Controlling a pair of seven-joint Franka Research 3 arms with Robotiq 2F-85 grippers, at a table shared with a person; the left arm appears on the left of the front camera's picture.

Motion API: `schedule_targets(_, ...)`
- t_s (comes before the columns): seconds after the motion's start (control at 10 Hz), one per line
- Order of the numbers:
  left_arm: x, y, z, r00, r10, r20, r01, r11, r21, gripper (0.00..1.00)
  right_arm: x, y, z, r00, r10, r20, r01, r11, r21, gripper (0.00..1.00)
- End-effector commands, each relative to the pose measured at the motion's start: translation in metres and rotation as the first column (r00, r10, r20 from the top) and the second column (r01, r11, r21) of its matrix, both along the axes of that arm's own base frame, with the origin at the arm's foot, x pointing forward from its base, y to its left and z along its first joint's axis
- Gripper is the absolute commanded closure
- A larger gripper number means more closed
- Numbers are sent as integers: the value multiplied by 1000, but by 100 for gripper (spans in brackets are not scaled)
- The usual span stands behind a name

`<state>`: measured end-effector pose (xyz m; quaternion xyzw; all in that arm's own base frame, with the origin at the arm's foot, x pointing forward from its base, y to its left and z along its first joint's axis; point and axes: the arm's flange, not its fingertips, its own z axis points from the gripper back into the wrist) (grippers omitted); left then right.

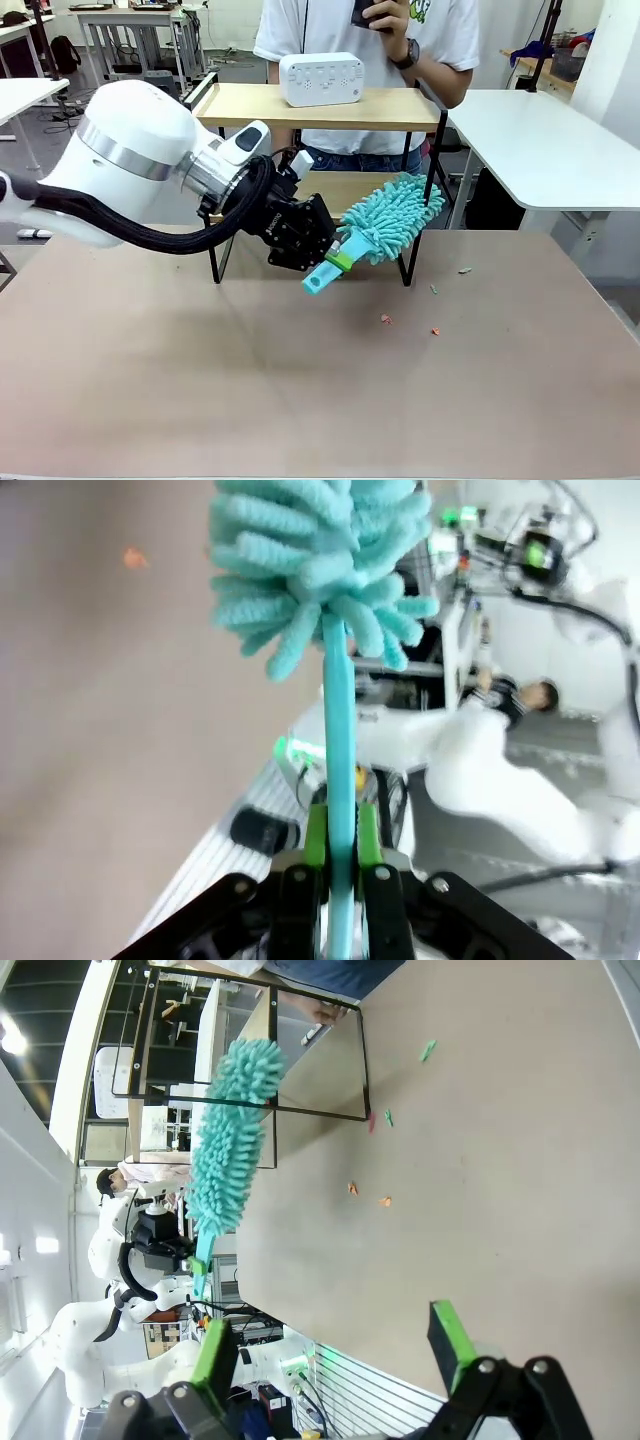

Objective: Clean the shelf.
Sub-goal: Clean the remaining tier of the Shelf with the Duster once objects are removed.

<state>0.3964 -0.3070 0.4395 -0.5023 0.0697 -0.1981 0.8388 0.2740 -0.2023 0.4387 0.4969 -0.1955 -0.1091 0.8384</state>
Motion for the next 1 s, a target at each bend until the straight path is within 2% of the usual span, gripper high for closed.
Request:
schedule_targets(0.0, -5, 48, 28, 998, -52, -28, 52, 999, -12, 87, 2, 1, 1, 999, 3, 37, -3, 1000, 9, 0)
schedule_targets(0.3, -14, 86, 41, 998, 44, 33, -41, 997, -69, 87, 2, 1, 1, 999, 3, 37, -3, 1000, 9, 0)
schedule_targets(0.4, -15, 97, 44, 999, 41, 24, -39, 996, -79, 87, 2, 1, 1, 999, 3, 37, -3, 1000, 9, 0)
schedule_targets(0.5, -21, 109, 47, 1000, -13, 2, 13, 997, -74, 87, 2, 1, 1, 999, 3, 37, -3, 1000, 9, 0)
schedule_targets(0.8, -37, 140, 55, 1000, 0, 7, 0, 998, -64, 87, 2, 1, 1, 999, 3, 37, -3, 1000, 9, 0)
schedule_targets(0.9, -45, 157, 58, 998, -59, -35, 57, 997, -59, 87, 2, 1, 1, 999, 3, 37, -3, 1000, 9, 0)
